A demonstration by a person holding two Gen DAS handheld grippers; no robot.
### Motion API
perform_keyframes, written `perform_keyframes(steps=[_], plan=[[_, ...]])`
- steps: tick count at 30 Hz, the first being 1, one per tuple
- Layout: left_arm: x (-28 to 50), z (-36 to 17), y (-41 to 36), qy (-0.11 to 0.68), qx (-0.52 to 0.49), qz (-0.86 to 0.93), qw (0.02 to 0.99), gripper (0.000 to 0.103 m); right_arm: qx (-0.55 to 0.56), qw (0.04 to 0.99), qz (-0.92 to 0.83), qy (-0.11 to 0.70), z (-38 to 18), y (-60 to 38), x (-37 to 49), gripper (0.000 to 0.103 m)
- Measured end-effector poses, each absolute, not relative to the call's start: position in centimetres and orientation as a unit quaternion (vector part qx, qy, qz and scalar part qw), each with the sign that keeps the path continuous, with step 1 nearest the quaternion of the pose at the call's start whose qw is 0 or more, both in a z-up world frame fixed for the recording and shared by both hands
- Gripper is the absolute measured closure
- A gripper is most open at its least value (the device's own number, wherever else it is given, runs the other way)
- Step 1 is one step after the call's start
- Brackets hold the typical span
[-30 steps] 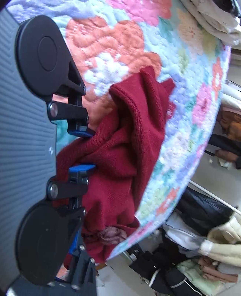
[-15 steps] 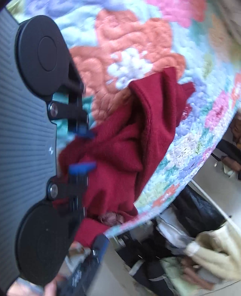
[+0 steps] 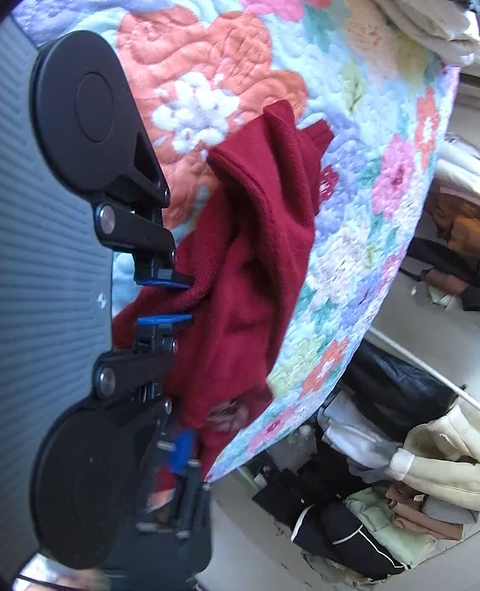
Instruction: Fold clothes
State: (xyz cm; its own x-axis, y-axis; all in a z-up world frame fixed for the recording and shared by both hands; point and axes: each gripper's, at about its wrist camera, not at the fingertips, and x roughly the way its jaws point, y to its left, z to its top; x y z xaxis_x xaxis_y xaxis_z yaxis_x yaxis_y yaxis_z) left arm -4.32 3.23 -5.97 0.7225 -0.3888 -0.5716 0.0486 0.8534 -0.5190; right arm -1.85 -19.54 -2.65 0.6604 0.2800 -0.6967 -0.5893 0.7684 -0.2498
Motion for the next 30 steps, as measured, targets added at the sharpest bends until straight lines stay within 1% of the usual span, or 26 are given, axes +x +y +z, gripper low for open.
perform_keyframes(steps=[1, 2, 4, 5, 6, 8, 10, 12, 13, 14, 15, 16, 17, 18, 20, 21, 23, 24, 25, 26, 27, 28, 30], plan=[[-4.4, -5.9, 3.2, 0.354, -0.243, -0.127, 0.894, 0.088, -0.235, 0.893, 0.219, 0.316, -2.3, -20.2, -1.5, 0.094], [-4.6, -5.8, 3.0, 0.354, -0.241, -0.128, 0.895, 0.084, -0.251, 0.899, 0.196, 0.3, -2.2, -20.6, -1.4, 0.094], [-4.6, -6.0, 2.6, 0.357, -0.242, -0.132, 0.893, 0.073, -0.271, 0.909, 0.154, 0.278, -2.0, -21.5, -1.1, 0.094], [-4.6, -6.1, 2.4, 0.36, -0.244, -0.134, 0.89, 0.056, -0.254, 0.911, 0.146, 0.289, -1.9, -22.1, -0.7, 0.094], [-4.5, -6.3, 2.3, 0.366, -0.247, -0.131, 0.887, 0.047, -0.231, 0.913, 0.144, 0.304, -1.8, -22.6, -0.1, 0.094], [-4.3, -6.9, 2.0, 0.377, -0.257, -0.129, 0.88, 0.043, -0.209, 0.912, 0.151, 0.319, -1.8, -23.2, 0.2, 0.094], [-4.0, -7.5, 2.0, 0.384, -0.274, -0.125, 0.873, 0.035, -0.211, 0.91, 0.154, 0.32, -2.1, -23.0, -0.1, 0.093], [-3.4, -8.4, 2.2, 0.386, -0.297, -0.111, 0.866, 0.019, -0.217, 0.908, 0.159, 0.321, -2.1, -22.7, -0.5, 0.093], [-3.0, -8.9, 2.3, 0.387, -0.308, -0.103, 0.863, 0.018, -0.215, 0.908, 0.161, 0.322, -2.1, -22.6, -0.3, 0.092], [-2.6, -9.2, 2.2, 0.396, -0.309, -0.111, 0.857, 0.02, -0.213, 0.907, 0.164, 0.323, -2.2, -22.5, -0.1, 0.091], [-2.2, -9.5, 2.0, 0.407, -0.307, -0.123, 0.851, 0.043, -0.211, 0.907, 0.167, 0.325, -2.3, -22.4, 0.1, 0.091], [-1.7, -9.8, 1.8, 0.418, -0.305, -0.135, 0.845, 0.07, -0.208, 0.906, 0.169, 0.327, -2.5, -22.4, 0.2, 0.09], [-1.1, -9.6, 1.1, 0.443, -0.268, -0.15, 0.842, 0.091, -0.203, 0.906, 0.173, 0.328, -2.5, -22.6, 0.3, 0.088], [-1.1, -8.8, 0.3, 0.447, -0.211, -0.153, 0.856, 0.091, -0.198, 0.906, 0.176, 0.331, -2.5, -22.9, 0.3, 0.087], [-1.7, -6.9, -0.6, 0.423, -0.133, -0.145, 0.884, 0.091, -0.181, 0.906, 0.182, 0.338, -2.3, -23.8, 0.5, 0.077], [-2.0, -5.9, -0.9, 0.411, -0.105, -0.138, 0.895, 0.091, -0.172, 0.905, 0.184, 0.342, -2.3, -24.2, 0.6, 0.075], [-2.4, -4.2, -0.5, 0.392, -0.091, -0.118, 0.908, 0.091, -0.152, 0.904, 0.193, 0.351, -2.1, -25.1, 0.7, 0.073], [-2.6, -3.4, -0.2, 0.383, -0.087, -0.108, 0.913, 0.091, -0.136, 0.901, 0.204, 0.358, -2.0, -25.5, 0.8, 0.071], [-2.9, -2.6, -0.1, 0.374, -0.065, -0.096, 0.92, 0.091, -0.125, 0.897, 0.214, 0.365, -2.0, -25.7, 0.8, 0.065], [-3.1, -1.9, -0.1, 0.367, -0.035, -0.083, 0.926, 0.092, -0.118, 0.895, 0.219, 0.371, -2.0, -25.7, 0.7, 0.056], [-3.4, -1.2, -0.1, 0.359, -0.003, -0.07, 0.931, 0.092, -0.115, 0.893, 0.223, 0.373, -2.1, -25.7, 0.6, 0.054], [-3.6, -0.4, 0.3, 0.362, 0.005, -0.059, 0.93, 0.092, -0.113, 0.892, 0.229, 0.374, -2.2, -25.6, 0.4, 0.053], [-4.1, 1.1, 1.4, 0.37, -0.007, -0.047, 0.928, 0.092, -0.114, 0.89, 0.234, 0.374, -2.4, -25.3, 0.2, 0.053]])
